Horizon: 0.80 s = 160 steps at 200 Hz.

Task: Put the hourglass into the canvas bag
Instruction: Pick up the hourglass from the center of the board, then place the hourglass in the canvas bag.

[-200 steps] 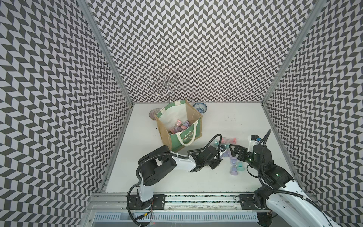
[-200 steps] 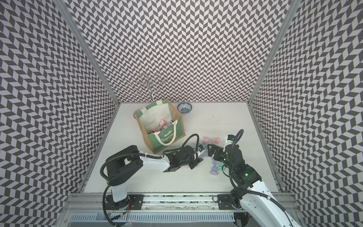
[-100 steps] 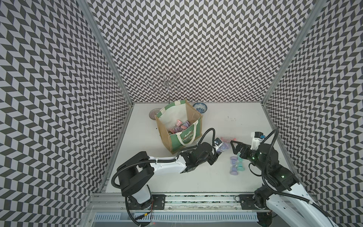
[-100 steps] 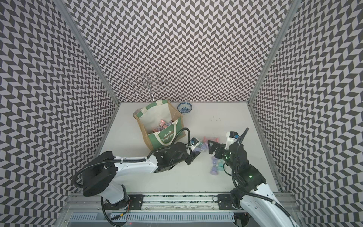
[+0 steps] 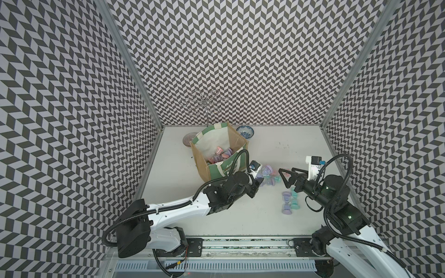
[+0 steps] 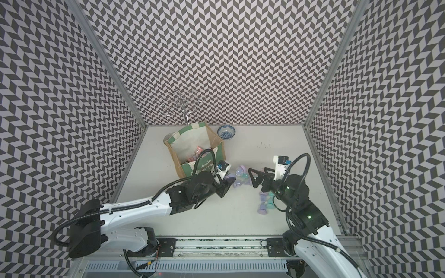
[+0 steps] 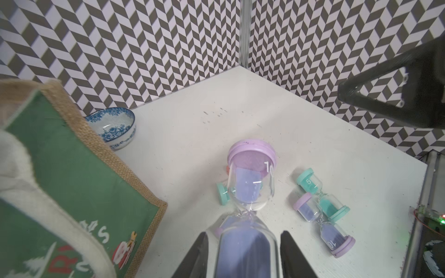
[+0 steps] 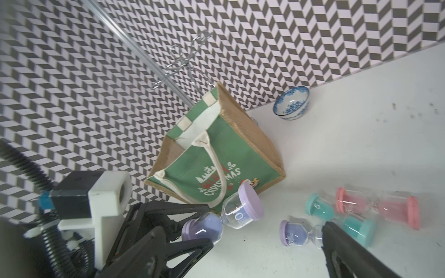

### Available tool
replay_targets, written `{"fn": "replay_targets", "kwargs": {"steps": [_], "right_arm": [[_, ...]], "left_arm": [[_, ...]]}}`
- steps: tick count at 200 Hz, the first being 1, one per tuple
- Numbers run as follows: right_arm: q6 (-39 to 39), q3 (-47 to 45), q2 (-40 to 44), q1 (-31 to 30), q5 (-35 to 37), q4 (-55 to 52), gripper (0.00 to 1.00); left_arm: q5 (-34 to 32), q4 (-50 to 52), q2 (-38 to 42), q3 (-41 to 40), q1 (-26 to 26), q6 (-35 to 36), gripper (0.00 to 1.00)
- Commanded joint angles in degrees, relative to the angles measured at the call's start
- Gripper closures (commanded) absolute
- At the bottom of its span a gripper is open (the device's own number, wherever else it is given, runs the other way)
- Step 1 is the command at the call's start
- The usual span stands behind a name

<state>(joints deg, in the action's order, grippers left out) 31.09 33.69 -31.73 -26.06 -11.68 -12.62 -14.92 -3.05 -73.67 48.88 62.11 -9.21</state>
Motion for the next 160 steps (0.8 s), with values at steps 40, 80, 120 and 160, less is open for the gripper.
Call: {"fn": "replay_targets", "kwargs": {"steps": [40,80,120,160], "right_arm": [[-0.4,-1.3,-4.5,0.1,-9.1,17.2,0.01],[0.3,-2.2,-11.2,0.1,-13.9,26.9,0.01],[-0.5,-0.5,-18.6,0.0,-18.0,30.7,0.01],[-1.7,1.2,-23.4,-0.2,-20.3,31.8,0.01]], "left_arm": [[-4.1,10.0,5.9,8.8,-3.5,-3.4,0.74],[-3.6,14.0,7.2,12.3,-9.1,-5.7,0.74],[-2.7,16.3,7.2,15.0,-16.1,-7.3,0.74],[-1.1,17.4,5.0,16.6,-23.1,-8.2,0.74]]}}
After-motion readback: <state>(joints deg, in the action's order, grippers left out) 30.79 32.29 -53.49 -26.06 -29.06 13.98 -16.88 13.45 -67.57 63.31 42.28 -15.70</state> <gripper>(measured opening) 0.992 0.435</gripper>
